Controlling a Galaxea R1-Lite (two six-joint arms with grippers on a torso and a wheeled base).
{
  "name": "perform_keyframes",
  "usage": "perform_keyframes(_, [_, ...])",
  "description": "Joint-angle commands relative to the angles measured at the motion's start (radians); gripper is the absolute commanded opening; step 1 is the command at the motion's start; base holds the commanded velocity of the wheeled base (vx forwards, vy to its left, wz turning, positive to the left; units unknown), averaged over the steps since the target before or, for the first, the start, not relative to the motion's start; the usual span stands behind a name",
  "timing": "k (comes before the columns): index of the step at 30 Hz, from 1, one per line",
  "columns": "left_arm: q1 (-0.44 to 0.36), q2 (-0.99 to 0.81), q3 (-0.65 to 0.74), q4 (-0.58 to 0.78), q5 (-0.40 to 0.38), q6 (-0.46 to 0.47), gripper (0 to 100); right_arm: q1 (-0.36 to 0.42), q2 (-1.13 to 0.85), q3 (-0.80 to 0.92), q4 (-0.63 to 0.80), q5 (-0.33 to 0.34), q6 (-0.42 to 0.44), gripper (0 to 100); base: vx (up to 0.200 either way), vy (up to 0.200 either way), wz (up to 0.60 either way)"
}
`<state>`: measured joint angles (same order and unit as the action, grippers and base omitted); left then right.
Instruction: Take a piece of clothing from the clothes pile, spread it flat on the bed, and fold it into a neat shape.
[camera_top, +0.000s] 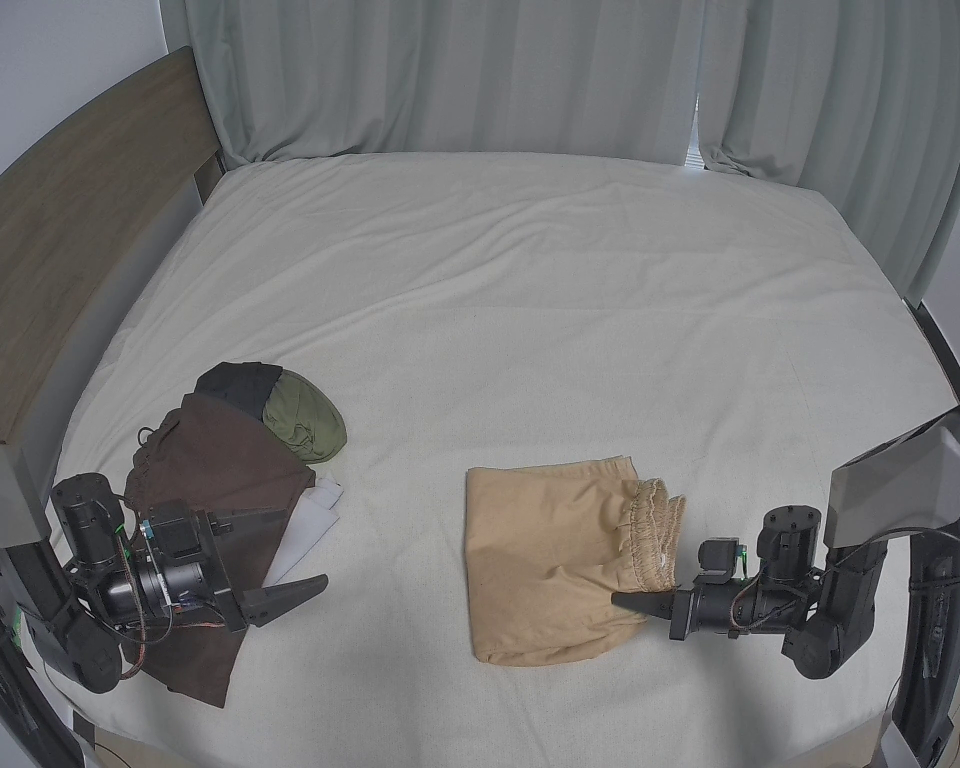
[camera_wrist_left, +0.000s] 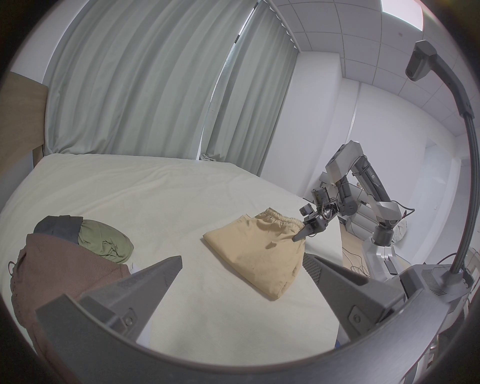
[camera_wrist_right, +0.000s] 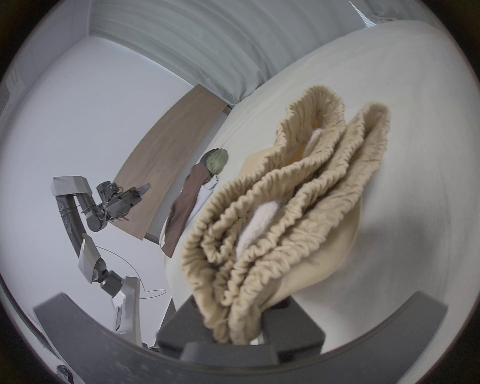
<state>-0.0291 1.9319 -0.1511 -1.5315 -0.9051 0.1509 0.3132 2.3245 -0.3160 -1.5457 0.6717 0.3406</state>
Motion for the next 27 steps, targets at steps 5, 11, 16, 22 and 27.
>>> perform_keyframes(5, [-0.002,0.002,0.011,-0.001,0.002,0.001,100,0.035,-0.094,0.003,-0.001,0.045,0.005,0,0.000,0.000,0.00])
perform_keyframes(11, [-0.002,0.002,0.016,-0.001,0.002,-0.001,100,0.038,-0.140,0.003,0.001,0.074,0.006,0,0.000,0.000,0.00])
perform_keyframes(16, [-0.005,0.002,0.024,-0.001,0.003,-0.001,100,0.047,-0.198,0.001,0.003,0.114,0.014,0,0.000,0.000,0.00])
perform_keyframes(22, [-0.014,0.002,0.024,-0.001,0.005,-0.001,100,0.049,-0.254,-0.012,0.003,0.154,0.034,0,0.000,0.000,0.00])
perform_keyframes(27, [-0.015,0.002,0.025,0.001,0.006,-0.001,100,0.058,-0.306,-0.043,0.004,0.160,0.083,0,0.000,0.000,0.00])
